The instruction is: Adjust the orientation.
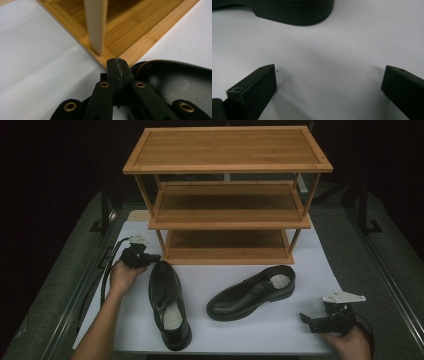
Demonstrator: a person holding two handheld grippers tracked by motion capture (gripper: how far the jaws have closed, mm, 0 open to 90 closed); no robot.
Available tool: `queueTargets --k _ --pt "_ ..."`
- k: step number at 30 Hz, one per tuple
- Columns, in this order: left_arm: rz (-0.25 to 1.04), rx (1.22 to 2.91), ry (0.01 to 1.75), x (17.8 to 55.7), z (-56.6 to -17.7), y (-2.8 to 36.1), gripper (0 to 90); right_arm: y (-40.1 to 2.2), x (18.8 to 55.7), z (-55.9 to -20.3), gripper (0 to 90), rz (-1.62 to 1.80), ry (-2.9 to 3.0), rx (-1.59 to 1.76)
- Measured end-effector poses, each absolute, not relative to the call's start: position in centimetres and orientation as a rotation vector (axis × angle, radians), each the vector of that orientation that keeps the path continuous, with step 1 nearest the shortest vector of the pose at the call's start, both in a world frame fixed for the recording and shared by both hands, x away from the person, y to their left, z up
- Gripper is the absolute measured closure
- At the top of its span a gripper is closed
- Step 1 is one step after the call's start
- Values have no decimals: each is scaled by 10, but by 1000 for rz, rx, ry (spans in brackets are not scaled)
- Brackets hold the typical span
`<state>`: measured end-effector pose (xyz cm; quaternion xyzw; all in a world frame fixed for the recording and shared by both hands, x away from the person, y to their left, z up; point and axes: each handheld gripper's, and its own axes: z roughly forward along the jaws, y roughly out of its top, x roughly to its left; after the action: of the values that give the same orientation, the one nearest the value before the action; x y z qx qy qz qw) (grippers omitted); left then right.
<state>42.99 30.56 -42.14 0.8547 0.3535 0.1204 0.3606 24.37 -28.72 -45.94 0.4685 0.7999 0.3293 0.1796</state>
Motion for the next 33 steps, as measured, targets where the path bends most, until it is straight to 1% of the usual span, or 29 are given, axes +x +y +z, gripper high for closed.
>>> queueTargets --k 20,25,27,31,33 --pt "281 2193 854 428 -425 274 900 -287 244 -459 0 931 2261 1323" --pt "280 2158 861 426 -420 283 900 -287 244 -459 0 932 2260 1323" --pt "281 2130 876 419 -415 292 900 -287 244 -459 0 933 2260 1323" --pt "280 2129 878 406 -411 301 900 -287 244 -459 0 932 2260 1324" --pt "279 2108 882 390 -408 310 900 -287 244 -459 0 932 2261 1323"
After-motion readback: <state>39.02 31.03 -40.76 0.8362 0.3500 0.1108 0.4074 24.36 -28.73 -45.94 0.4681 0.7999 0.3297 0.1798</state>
